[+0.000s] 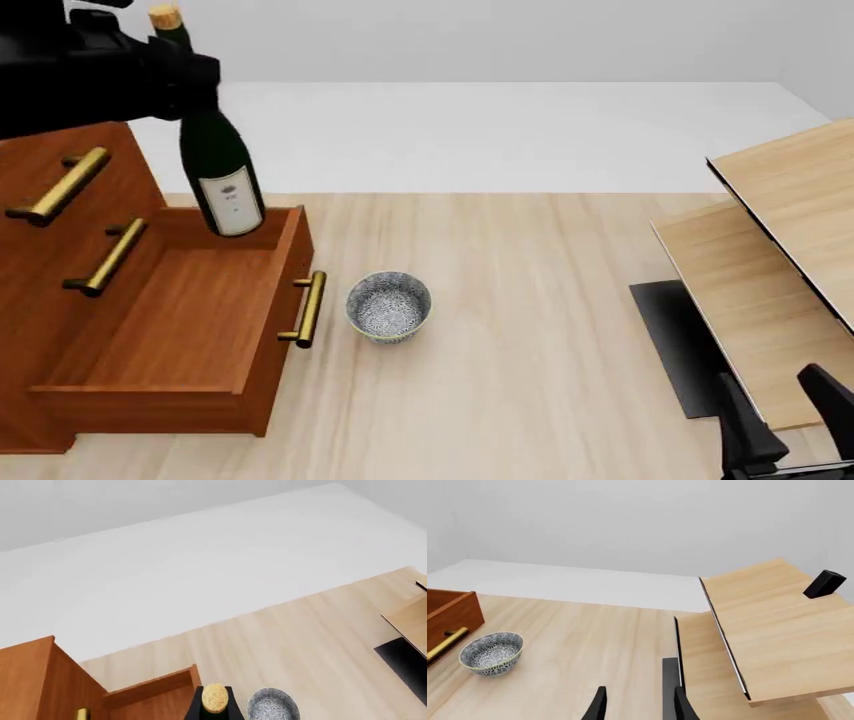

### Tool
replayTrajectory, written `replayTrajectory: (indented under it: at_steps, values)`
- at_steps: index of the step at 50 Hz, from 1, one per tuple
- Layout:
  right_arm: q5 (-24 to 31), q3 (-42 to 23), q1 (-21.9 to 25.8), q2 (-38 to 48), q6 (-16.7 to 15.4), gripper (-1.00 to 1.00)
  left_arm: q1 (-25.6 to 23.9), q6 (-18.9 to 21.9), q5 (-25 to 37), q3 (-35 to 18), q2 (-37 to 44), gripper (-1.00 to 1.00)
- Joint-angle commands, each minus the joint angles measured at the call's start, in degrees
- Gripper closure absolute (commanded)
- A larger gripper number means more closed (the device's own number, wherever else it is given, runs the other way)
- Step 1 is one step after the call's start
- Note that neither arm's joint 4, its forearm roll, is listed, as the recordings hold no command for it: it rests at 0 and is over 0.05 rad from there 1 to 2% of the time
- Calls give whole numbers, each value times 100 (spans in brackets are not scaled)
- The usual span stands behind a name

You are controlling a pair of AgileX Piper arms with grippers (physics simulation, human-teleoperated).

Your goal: Put the wine bottle in the bottom drawer of the cabinet.

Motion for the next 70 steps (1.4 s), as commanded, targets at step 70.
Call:
replayTrajectory:
  at_steps: [70]
  values:
    - [29,3,6,2,-28,-100,785,-124,-770,1911,-70,100]
